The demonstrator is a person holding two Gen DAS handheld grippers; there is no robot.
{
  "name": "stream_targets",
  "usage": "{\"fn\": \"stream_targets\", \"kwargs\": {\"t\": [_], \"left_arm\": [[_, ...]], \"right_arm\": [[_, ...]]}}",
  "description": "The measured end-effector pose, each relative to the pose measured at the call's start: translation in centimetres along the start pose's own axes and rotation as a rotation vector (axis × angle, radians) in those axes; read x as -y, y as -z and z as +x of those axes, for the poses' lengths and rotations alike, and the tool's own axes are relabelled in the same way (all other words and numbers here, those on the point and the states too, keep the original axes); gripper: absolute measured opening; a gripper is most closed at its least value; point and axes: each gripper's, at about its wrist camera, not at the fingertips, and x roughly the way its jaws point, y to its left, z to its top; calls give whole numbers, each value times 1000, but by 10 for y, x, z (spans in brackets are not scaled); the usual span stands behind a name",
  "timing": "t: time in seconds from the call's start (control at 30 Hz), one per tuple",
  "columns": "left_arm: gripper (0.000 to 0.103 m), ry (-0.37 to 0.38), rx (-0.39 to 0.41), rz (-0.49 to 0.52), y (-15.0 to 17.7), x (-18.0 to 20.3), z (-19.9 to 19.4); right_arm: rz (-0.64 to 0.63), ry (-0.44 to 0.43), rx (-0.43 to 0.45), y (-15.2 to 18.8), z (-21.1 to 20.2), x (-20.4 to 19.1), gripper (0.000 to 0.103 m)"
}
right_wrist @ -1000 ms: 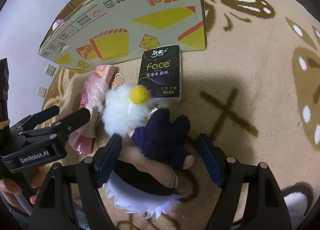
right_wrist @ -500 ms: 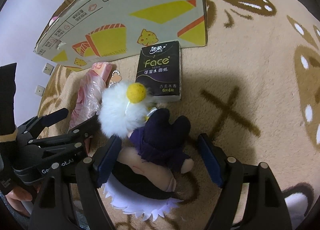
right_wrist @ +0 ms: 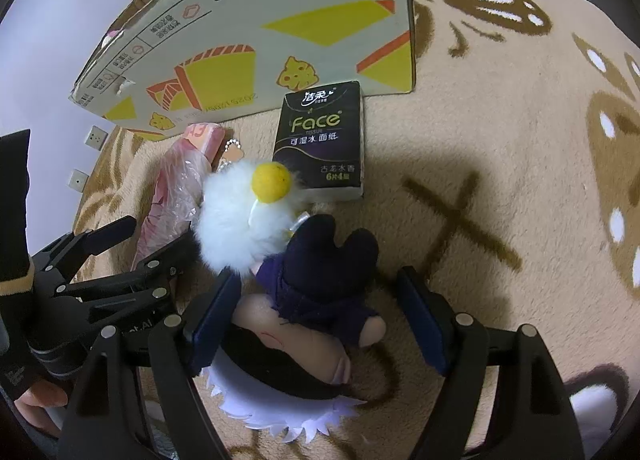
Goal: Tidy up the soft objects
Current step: 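Grasp the pink wrapped package with the left tool while the right tool grasps the doll plush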
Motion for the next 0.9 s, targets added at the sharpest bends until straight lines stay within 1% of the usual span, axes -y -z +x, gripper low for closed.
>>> {"fn": "stream_targets", "kwargs": {"t": [0.07, 0.13, 0.17, 0.2, 0.3, 0.37, 0.4, 0.47, 0.5, 0.53, 0.73, 0.9], "left_arm": [[74, -8, 1, 5, 3, 2, -4], [67, -14, 5, 6, 5, 3, -10], [62, -18, 7, 6, 6, 3, -12], [51, -20, 9, 6, 8, 3, -13], [48, -11, 13, 4, 12, 3, -18], [47, -11, 15, 5, 14, 3, -21], [47, -13, 17, 5, 16, 4, -23], [46, -12, 20, 4, 18, 5, -27], [46, -12, 23, 2, 20, 5, -29], [46, -14, 26, 0, 21, 5, -31], [45, -14, 48, -29, 18, -7, -49], [41, -21, 90, -64, 21, -13, -67]], "right_arm": [[3, -7, 13, 1, -5, 4, 81], [13, -19, 24, 2, -9, 6, 73], [20, -29, 28, 3, -13, 8, 70], [31, -42, 31, 3, -14, 9, 69], [48, -56, 33, 4, -17, 12, 66], [48, -56, 38, 4, -19, 11, 61], [46, -48, 49, 4, -22, 12, 55], [50, -49, 64, 5, -27, 12, 49], [54, -52, 74, 5, -30, 13, 37], [59, -50, 86, 5, -33, 14, 38], [71, -72, 91, 4, -40, 19, 37], [41, -56, 148, 8, -56, 17, 36]]}}
